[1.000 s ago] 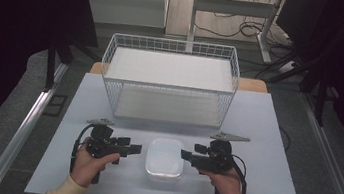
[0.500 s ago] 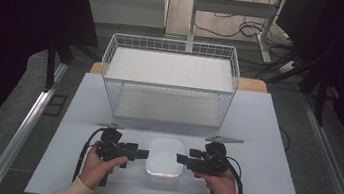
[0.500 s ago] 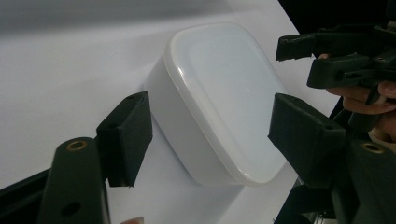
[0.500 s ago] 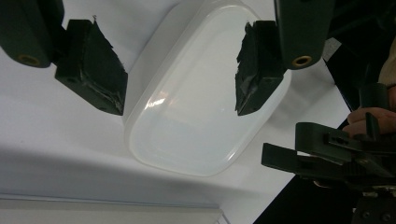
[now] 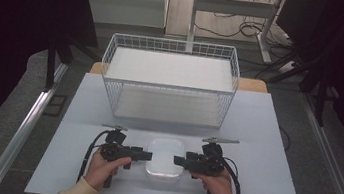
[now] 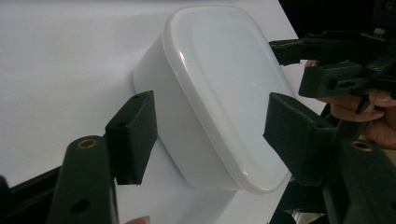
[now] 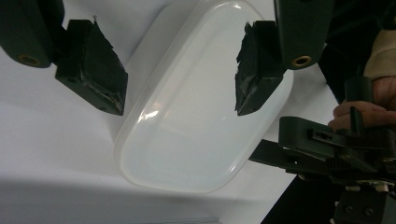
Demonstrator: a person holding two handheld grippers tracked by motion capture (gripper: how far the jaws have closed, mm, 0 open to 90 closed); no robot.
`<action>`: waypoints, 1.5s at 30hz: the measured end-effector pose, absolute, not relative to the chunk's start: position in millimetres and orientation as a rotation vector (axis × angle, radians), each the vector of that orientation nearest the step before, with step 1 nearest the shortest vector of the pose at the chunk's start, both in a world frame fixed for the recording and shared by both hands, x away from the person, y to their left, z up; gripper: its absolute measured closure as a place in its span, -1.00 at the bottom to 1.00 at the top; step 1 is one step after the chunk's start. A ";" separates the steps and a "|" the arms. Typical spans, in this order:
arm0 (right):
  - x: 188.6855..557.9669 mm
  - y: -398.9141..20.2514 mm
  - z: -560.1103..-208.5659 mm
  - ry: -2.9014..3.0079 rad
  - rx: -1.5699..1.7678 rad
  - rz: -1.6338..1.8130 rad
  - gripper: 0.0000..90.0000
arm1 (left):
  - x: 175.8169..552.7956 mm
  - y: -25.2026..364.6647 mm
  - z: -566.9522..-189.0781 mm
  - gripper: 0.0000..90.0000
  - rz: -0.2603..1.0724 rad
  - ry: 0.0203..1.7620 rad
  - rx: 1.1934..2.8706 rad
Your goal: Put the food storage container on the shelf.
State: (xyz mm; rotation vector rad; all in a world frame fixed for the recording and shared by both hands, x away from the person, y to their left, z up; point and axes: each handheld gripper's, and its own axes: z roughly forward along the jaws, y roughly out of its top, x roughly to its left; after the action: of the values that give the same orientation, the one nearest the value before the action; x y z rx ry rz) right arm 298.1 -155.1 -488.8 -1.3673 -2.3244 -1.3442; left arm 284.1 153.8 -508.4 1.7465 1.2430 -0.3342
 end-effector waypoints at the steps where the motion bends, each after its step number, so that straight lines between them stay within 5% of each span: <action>1: 298.5 -154.7 -490.1 -2.305 -1.378 -1.339 -0.20 | 284.5 153.5 -509.1 -0.19 -0.340 1.242 1.746; 14: 301.4 -158.7 -496.0 -2.203 -1.402 -1.318 0.00 | 285.3 152.3 -520.5 0.17 -0.447 1.248 1.690; 18: 301.7 -162.4 -496.0 -2.217 -1.419 -1.299 0.33 | 282.4 153.1 -518.2 0.32 -0.398 1.258 1.679; 25: 300.8 -171.5 -494.9 -2.125 -1.412 -1.318 0.54 | 274.8 155.6 -511.2 0.53 -0.358 1.242 1.668; 45: 287.5 -178.3 -481.4 -2.131 -1.357 -1.371 0.79 | 255.7 158.7 -499.8 0.76 -0.301 1.189 1.654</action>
State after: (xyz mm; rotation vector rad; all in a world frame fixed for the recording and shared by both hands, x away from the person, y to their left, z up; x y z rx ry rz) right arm 287.5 -178.3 -481.4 -1.3572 -2.1308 -1.3713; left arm 255.7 158.7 -499.8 1.6536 1.1892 -0.3011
